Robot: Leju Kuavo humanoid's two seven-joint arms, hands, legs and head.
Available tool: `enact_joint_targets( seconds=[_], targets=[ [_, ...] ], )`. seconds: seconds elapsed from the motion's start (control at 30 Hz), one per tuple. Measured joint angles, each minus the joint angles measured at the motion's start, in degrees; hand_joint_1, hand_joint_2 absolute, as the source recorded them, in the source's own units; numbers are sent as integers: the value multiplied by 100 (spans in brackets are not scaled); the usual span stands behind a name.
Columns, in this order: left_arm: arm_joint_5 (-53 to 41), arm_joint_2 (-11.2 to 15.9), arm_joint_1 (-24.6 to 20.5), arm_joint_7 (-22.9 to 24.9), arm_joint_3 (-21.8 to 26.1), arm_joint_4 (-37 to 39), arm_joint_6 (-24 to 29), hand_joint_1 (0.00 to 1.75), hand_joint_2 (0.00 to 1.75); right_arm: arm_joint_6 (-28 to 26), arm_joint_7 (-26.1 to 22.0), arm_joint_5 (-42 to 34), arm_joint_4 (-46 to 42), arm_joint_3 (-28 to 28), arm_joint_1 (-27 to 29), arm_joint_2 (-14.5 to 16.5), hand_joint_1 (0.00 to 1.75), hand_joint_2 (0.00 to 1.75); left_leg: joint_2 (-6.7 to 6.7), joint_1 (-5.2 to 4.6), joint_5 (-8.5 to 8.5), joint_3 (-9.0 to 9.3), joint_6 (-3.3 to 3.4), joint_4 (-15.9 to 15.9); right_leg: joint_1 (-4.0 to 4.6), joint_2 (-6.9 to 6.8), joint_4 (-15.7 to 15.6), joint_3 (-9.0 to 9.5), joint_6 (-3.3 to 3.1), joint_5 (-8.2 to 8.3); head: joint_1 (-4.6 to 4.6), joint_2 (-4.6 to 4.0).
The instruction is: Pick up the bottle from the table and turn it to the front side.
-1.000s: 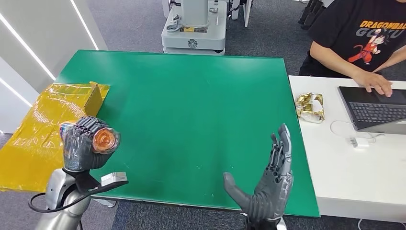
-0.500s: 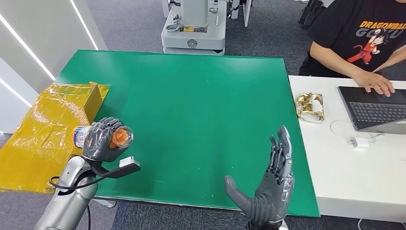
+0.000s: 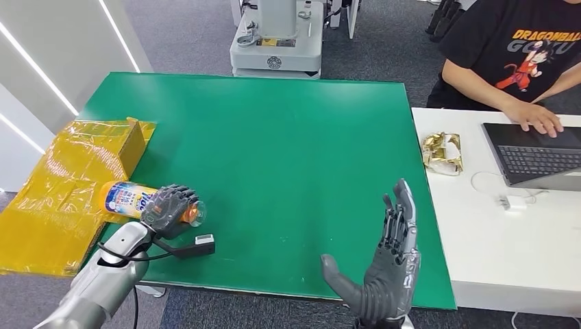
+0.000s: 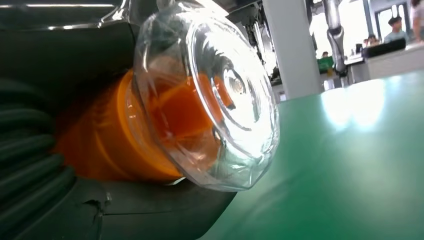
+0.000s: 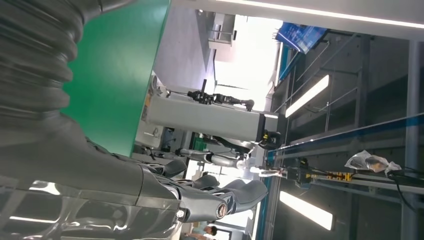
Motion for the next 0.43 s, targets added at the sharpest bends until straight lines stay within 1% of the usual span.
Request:
enact_joint_targets(
  seconds=[0.27,0.43],
  targets=[
    [-507,167,-250,119,-273,501,-164,175,175,74,-17,-149,64,42,-66,0,0,175,13,3,-2,11,-12,-3,0,19,9,-1,-8,0,-1,0],
    [-652,272,-424,200,-368,734,-242,175,175,100,-14,-187,121,85,-143,0,0,175,5,3,5,15,-23,-13,0,8,12,3,-15,-3,-1,0]
  ],
)
